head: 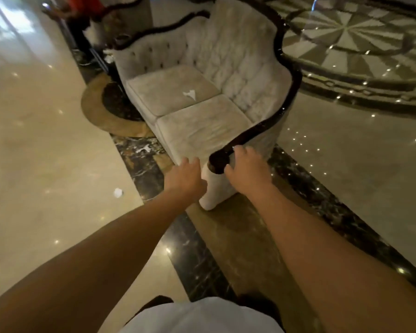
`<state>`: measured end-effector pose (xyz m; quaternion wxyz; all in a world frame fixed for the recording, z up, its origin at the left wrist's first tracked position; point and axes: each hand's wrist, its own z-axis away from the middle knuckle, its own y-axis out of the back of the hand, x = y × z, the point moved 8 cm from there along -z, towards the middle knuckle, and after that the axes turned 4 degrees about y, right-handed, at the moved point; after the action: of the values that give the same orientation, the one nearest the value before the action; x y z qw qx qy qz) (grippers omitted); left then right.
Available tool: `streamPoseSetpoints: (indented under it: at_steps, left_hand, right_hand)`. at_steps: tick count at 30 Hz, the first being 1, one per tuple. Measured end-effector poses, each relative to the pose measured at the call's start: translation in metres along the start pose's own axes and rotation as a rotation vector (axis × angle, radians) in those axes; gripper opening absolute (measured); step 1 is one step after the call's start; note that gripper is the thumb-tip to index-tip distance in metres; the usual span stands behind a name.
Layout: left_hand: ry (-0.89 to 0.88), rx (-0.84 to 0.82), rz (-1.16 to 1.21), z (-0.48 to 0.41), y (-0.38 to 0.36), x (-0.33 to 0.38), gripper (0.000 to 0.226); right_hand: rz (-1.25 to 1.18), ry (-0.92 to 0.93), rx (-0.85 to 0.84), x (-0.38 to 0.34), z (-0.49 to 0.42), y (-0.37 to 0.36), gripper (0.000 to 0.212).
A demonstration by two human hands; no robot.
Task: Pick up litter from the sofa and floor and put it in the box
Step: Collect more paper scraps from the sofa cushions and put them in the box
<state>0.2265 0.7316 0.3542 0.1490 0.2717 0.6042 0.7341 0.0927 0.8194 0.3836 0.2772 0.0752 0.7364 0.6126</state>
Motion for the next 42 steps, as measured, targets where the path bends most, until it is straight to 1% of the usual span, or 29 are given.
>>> streamPoseSetpoints:
  at_steps: [3, 5, 7, 11, 13, 16, 18, 22, 26, 29, 31, 34, 37, 42]
  left_hand:
    - [0.103, 0.005, 0.023, -0.028, 0.009, -0.075, 0.041]
    - [0.156, 0.015, 0.03, -0.049, 0.013, -0.111, 0.041]
    - [0.197, 0.015, 0.011, -0.074, 0.012, -0.138, 0.037]
    - [0.233, -0.023, 0.022, -0.131, 0.002, -0.166, 0.032]
    - [0.289, -0.061, 0.045, -0.16, -0.004, -0.173, 0.026]
    - [0.403, -0.15, 0.111, -0.198, -0.016, -0.178, 0.027]
    - [0.424, -0.202, 0.14, -0.225, -0.022, -0.174, 0.028]
    - [0.412, -0.197, 0.108, -0.297, -0.008, -0.172, 0.024]
    - [0.405, -0.219, 0.167, -0.36, -0.012, -0.177, 0.026]
    - [0.343, -0.26, 0.215, -0.408, -0.024, -0.191, 0.022]
    - [0.321, -0.283, 0.219, -0.447, -0.026, -0.213, 0.02]
    - [0.312, -0.319, 0.237, -0.521, -0.03, -0.261, 0.02]
    - [0.22, -0.344, 0.175, -0.618, -0.031, -0.298, 0.017]
    - [0.095, -0.326, 0.171, -0.756, -0.007, -0.315, 0.011]
  right_hand:
    - [0.0, 0.058, -0.093, -0.066, -0.038, -0.031, 0.04]
    - [0.002, 0.101, -0.152, -0.094, -0.066, -0.048, 0.038]
    - [-0.003, 0.141, -0.203, -0.111, -0.1, -0.064, 0.037]
    - [-0.004, 0.169, -0.275, -0.114, -0.169, -0.098, 0.033]
    - [-0.005, 0.172, -0.307, -0.106, -0.203, -0.113, 0.038]
    - [0.038, 0.162, -0.42, -0.089, -0.253, -0.132, 0.048]
    - [0.064, 0.142, -0.48, -0.076, -0.293, -0.142, 0.046]
    - [0.071, 0.09, -0.497, -0.067, -0.375, -0.153, 0.045]
    - [0.062, 0.056, -0.549, -0.066, -0.435, -0.186, 0.043]
    - [0.02, -0.036, -0.577, -0.063, -0.489, -0.216, 0.045]
    - [0.037, -0.11, -0.592, -0.061, -0.529, -0.236, 0.044]
    - [0.037, -0.18, -0.571, -0.072, -0.595, -0.266, 0.045]
    - [-0.028, -0.301, -0.496, -0.078, -0.676, -0.285, 0.045]
    - [-0.133, -0.447, -0.477, -0.087, -0.768, -0.303, 0.05]
